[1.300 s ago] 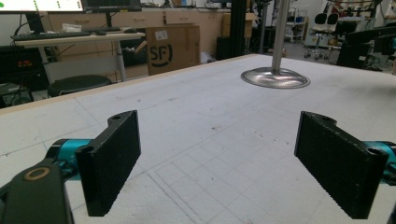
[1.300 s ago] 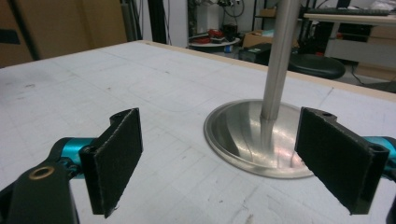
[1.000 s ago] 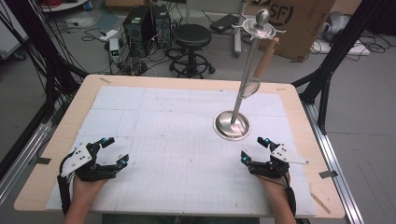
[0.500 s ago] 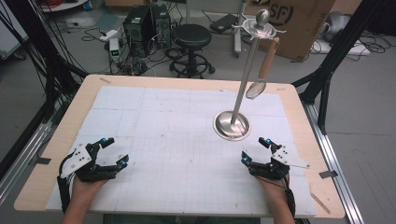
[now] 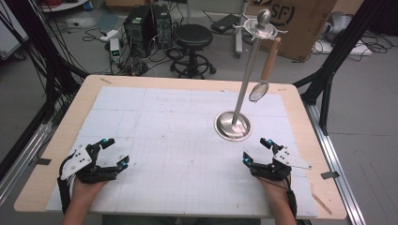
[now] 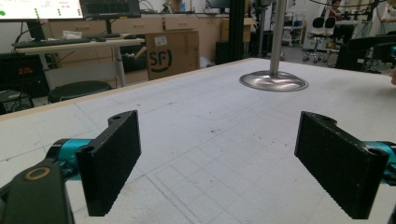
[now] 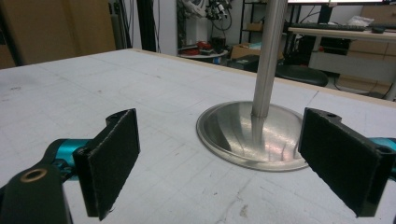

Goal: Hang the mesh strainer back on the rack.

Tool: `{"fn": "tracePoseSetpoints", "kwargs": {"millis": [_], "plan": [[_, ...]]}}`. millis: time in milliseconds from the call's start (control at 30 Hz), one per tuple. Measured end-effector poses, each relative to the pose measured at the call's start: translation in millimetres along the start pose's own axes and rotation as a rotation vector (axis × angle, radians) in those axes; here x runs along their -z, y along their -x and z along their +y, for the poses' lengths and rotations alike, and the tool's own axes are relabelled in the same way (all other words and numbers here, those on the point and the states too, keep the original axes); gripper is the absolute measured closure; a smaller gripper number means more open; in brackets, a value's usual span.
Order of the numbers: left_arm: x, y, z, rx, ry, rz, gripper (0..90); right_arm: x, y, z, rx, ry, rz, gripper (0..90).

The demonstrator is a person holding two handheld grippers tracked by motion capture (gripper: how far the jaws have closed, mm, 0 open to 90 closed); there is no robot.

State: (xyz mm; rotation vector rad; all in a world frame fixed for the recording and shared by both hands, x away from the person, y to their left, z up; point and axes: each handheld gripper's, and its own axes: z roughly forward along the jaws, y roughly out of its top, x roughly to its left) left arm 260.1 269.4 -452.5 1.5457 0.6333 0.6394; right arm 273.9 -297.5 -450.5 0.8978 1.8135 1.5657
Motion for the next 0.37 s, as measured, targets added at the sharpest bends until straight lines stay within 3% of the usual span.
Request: {"fn": "tracePoseSetpoints", "kwargs": {"millis": [367], "plan": [[-0.2,-0.3,0.0,0.009,0.000,0.003,15.0,-0.2,0.9,0.0,-0.004,0.004,0.000,11.7]]}}
